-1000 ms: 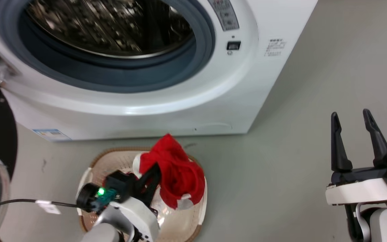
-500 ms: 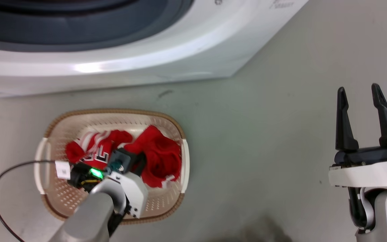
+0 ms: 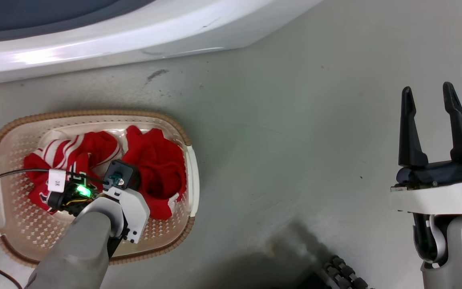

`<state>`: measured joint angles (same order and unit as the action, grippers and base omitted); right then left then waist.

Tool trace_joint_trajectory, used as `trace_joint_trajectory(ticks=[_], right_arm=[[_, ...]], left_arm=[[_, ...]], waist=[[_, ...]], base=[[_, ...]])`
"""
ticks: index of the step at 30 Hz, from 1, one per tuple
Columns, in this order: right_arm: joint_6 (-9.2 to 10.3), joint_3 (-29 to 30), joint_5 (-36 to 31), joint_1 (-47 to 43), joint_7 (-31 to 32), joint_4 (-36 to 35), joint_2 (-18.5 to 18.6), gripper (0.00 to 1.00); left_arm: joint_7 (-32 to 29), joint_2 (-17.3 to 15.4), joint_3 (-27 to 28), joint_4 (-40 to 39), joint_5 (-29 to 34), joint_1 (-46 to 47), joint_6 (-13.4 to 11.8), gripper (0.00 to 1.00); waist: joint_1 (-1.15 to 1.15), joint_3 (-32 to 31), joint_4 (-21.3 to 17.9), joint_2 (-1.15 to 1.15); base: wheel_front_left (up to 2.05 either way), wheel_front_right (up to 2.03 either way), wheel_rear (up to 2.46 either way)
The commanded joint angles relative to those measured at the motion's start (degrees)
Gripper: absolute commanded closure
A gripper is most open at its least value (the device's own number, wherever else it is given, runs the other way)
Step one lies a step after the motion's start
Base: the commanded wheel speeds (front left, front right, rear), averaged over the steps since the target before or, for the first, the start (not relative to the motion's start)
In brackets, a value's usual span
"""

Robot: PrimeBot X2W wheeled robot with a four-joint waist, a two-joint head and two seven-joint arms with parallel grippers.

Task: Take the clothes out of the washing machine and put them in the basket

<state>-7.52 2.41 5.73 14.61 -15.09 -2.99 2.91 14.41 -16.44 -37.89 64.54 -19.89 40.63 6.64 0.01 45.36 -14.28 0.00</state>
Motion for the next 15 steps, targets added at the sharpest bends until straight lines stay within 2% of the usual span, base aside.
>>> trace_joint_trajectory(ticks=[1, 4, 5, 6, 7, 11, 15], right_arm=[[0.06, -0.06, 0.53, 0.94, -0.11, 0.01, -0.04, 0.00], [0.06, 0.06, 0.37, 0.82, -0.11, 0.54, -0.04, 0.00], [0.06, 0.03, 0.13, 0.80, -0.11, 0.72, -0.04, 0.00], [0.06, 0.03, -0.08, 0.78, -0.11, 1.00, -0.04, 0.00], [0.06, 0.06, -0.22, 0.76, -0.11, 1.19, -0.04, 0.00], [0.06, 1.04, -1.30, 0.20, -0.11, 2.21, -0.02, 0.00], [0.06, 2.61, -2.48, -1.43, -0.11, 3.49, -0.01, 0.00]], left_arm=[[0.46, 0.06, -0.18, 0.81, 0.35, 1.37, 0.25, 1.00], [0.74, 0.74, -0.29, 1.56, 0.54, 1.60, 0.28, 1.00], [0.79, 1.00, -0.05, 1.69, 0.40, 1.43, -0.15, 0.73], [0.63, 1.61, 0.83, 3.02, -0.89, 0.63, -0.48, 0.07], [0.08, 2.35, 1.45, 4.18, -2.11, -0.26, -0.27, 0.00], [0.77, 3.50, 1.91, 3.26, -2.62, -1.56, -0.01, 0.00], [0.81, 3.95, 4.17, -3.12, -3.25, -5.48, -0.23, 0.00]], waist=[[-0.01, 0.45, -0.52, 0.00], [-0.01, -0.46, -0.23, 0.00], [-0.01, -1.06, -0.04, 0.00], [-0.01, -1.87, 0.18, 0.00], [-0.01, -2.81, 0.40, 0.00], [-0.01, -7.53, 1.79, 0.00], [-0.01, -14.07, 3.88, 0.00]], base=[[0.00, 0.00, 0.00], [0.00, 0.00, 0.00], [0.00, 0.00, 0.00], [0.00, 0.00, 0.00], [0.00, 0.00, 0.00], [0.00, 0.00, 0.00], [0.00, 0.00, 0.00]])
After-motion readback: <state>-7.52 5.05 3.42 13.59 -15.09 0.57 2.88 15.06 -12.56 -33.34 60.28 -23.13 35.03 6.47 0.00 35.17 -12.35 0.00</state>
